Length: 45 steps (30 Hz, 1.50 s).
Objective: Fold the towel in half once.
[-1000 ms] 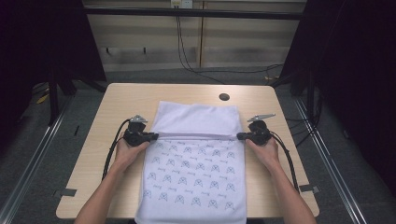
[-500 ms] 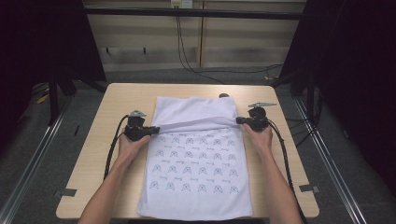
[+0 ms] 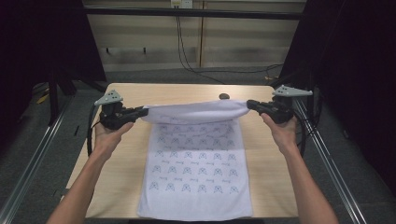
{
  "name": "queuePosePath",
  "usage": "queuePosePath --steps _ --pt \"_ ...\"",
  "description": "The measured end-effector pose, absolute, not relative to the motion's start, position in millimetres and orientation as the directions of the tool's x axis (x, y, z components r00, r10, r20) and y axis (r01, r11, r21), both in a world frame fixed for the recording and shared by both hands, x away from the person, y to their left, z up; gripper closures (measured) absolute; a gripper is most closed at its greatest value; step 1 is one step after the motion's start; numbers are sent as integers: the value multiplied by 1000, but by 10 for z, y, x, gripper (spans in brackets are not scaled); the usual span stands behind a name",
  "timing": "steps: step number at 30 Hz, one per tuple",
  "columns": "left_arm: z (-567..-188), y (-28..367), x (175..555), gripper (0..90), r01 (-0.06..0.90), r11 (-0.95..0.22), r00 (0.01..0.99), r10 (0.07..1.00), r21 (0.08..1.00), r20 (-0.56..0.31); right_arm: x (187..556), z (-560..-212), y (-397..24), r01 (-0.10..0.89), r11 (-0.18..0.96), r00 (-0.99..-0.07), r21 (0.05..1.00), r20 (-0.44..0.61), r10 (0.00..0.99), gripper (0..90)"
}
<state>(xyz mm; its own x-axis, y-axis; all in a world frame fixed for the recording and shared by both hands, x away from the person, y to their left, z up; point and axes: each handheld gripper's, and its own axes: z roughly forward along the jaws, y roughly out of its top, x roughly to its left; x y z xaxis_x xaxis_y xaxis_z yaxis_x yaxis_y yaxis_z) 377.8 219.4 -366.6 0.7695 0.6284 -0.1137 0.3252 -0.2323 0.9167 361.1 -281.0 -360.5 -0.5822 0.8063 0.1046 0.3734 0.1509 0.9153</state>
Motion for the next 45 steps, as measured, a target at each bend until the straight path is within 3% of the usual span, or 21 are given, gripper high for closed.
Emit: queuePosePath --steps 7,11,16,20,26,31,34,38,45 --pt "-3369 2287 3228 837 252 -220 831 548 942 -94 2948 -3389 -2917 298 147 -653 943 89 752 879" --pt "-3492 2335 2907 827 262 -256 850 519 930 -96 2553 -3374 -2940 286 147 -697 947 101 710 878" --pt "-4136 2286 2699 826 386 -336 847 497 859 -186 2213 -3792 -2896 378 223 -722 899 135 678 877" --pt "-4531 2298 2571 826 449 -363 841 482 817 -248 2052 -4222 -2880 458 217 -713 862 211 669 877" --pt "-4707 2404 2265 794 449 -445 871 412 775 -267 1757 -4536 -2885 533 287 -733 796 265 627 862" --pt "-4727 2468 2115 739 430 -497 894 350 754 -280 1568 -4641 -2843 546 383 -789 745 304 534 779" --pt "-4677 2544 2120 703 428 -477 893 357 767 -276 1546 -4603 -2819 536 387 -803 750 310 509 711" --pt "-4634 2583 2280 696 455 -414 862 426 788 -274 1642 -4600 -2854 542 348 -773 765 290 564 699" --pt "-4752 2280 2967 728 522 -385 804 520 761 -289 2127 -4609 -2837 549 285 -720 786 271 639 728"
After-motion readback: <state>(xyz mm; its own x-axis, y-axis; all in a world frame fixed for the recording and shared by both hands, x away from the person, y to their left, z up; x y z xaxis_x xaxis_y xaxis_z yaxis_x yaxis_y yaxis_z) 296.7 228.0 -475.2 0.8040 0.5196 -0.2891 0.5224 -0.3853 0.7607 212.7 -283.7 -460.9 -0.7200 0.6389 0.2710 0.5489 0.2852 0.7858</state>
